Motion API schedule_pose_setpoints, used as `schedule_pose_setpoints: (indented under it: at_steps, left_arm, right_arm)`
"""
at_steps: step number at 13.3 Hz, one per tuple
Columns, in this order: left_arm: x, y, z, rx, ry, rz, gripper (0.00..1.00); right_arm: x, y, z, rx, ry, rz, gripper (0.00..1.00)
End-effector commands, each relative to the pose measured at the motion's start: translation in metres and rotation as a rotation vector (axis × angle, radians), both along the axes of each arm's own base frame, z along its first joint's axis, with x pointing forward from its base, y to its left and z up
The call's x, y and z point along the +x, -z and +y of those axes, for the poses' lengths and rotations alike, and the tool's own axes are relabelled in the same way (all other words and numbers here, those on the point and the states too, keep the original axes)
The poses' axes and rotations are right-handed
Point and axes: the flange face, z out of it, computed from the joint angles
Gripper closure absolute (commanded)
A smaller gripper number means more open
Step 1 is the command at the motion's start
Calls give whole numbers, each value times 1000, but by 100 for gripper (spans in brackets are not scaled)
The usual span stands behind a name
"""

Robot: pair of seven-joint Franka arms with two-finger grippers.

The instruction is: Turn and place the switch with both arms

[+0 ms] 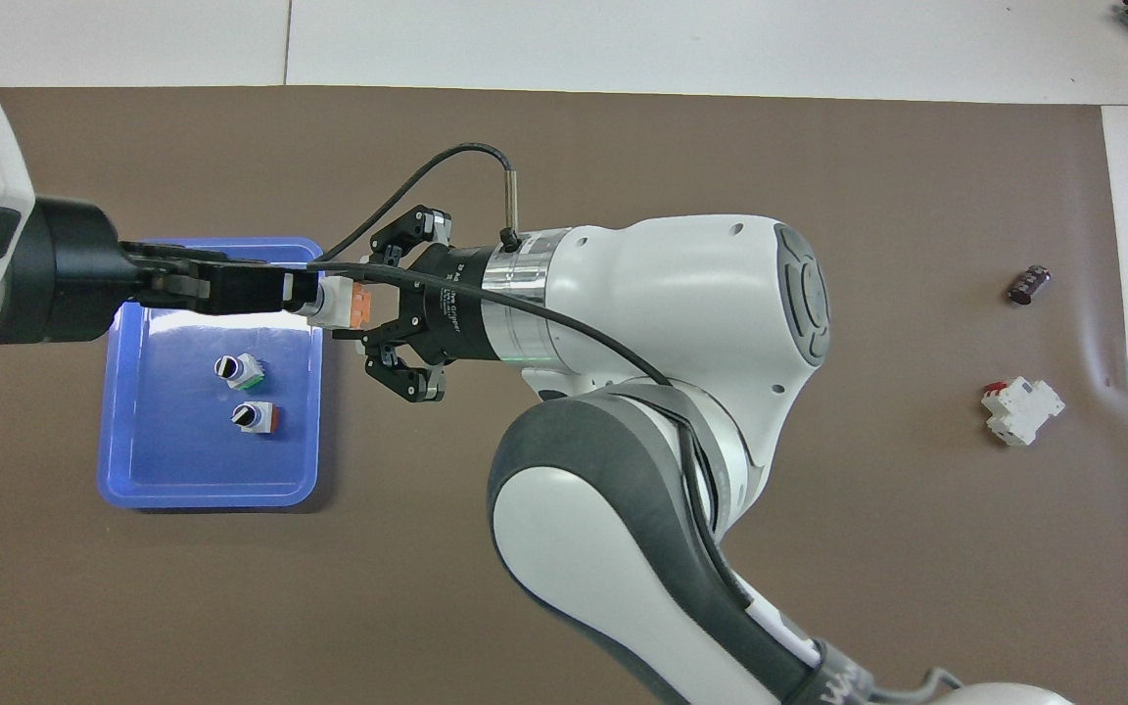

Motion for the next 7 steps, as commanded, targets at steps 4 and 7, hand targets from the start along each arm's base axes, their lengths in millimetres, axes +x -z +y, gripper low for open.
schedule_pose_setpoints:
  at_steps: [4, 7]
  left_arm:
    - [3, -1, -5, 17, 19, 0, 59]
    - [1, 0, -4, 22, 27, 15, 65]
  right_arm:
    - [1, -1, 0, 13, 22, 12, 100]
    - [1, -2, 0, 14, 22, 11, 100]
